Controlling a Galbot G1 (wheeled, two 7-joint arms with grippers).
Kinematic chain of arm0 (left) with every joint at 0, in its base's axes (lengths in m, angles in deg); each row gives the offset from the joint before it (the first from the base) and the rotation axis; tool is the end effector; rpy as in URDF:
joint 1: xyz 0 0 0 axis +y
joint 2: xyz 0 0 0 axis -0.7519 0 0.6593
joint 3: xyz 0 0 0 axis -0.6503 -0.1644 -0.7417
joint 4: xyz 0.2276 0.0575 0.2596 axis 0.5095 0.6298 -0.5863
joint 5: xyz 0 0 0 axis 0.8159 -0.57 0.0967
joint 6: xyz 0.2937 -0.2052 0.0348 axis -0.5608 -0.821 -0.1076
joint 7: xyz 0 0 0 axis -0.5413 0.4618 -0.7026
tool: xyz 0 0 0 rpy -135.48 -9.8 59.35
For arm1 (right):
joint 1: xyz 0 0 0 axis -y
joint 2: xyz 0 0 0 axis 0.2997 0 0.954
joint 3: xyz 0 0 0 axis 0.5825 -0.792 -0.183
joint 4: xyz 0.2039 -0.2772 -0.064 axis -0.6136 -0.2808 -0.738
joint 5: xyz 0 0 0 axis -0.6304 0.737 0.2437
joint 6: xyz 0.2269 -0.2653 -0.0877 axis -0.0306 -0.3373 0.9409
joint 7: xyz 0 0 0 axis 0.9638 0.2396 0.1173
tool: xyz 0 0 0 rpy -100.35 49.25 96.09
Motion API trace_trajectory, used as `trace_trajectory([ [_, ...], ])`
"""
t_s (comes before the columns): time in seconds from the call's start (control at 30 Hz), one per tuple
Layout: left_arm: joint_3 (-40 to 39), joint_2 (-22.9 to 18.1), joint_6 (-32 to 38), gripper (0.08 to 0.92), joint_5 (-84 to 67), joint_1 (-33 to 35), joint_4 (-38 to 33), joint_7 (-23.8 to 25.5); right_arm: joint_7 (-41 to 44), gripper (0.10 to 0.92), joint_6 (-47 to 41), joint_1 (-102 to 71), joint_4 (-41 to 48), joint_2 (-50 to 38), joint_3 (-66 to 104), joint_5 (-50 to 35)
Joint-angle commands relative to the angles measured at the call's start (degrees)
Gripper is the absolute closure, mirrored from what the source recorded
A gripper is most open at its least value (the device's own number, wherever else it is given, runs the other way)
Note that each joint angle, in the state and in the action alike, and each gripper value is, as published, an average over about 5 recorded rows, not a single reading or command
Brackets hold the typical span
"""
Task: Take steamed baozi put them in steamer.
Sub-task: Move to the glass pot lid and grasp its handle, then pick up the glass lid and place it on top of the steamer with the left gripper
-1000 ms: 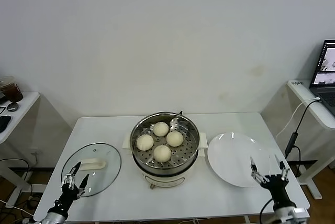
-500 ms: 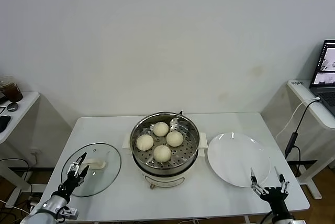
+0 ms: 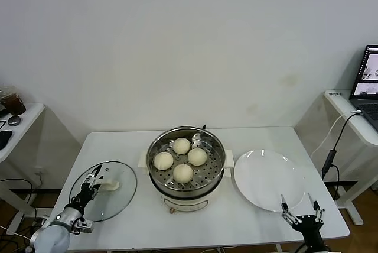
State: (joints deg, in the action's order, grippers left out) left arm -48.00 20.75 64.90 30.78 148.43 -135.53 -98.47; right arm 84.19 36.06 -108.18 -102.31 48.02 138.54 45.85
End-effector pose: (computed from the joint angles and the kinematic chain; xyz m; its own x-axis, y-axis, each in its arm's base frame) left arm 0.2820 0.2318 -0.4235 -0.9753 0.1347 0.1753 0.1496 -0.1812 0.9720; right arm 0.1258 -0.1417 -0.3733 -0.9969 0.0342 0.0707 0.0263 0.9936 -0.1097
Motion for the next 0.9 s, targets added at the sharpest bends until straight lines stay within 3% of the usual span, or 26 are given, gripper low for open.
trace_trajectory([
  [0.03,-1.1,-0.3,0.0,0.379,0.3,-3.4,5.2,0.1,0.1,0.203,0.0,-0.4,0.1,0.2,-0.2,0.2],
  [0.3,-1.0,0.2,0.2,0.613,-4.2,-2.0,3.3,0.9,0.2,0.203,-0.2,-0.3,0.0,0.2,-0.9,0.6],
  [0.53,0.3,2.2,-4.1,0.798,-10.2,4.3,-7.2,1.1,0.8,0.203,0.3,-0.3,0.1,0.1,-2.0,1.4],
  [0.7,3.3,5.0,-8.9,0.824,-13.3,11.1,-18.5,2.4,0.9,0.203,0.4,-0.4,-0.1,-0.1,-2.9,1.8],
  [0.9,9.9,10.2,-17.7,0.824,-21.7,16.4,-34.1,12.0,1.0,0.203,0.1,-0.4,-0.6,-0.3,-4.6,2.2],
])
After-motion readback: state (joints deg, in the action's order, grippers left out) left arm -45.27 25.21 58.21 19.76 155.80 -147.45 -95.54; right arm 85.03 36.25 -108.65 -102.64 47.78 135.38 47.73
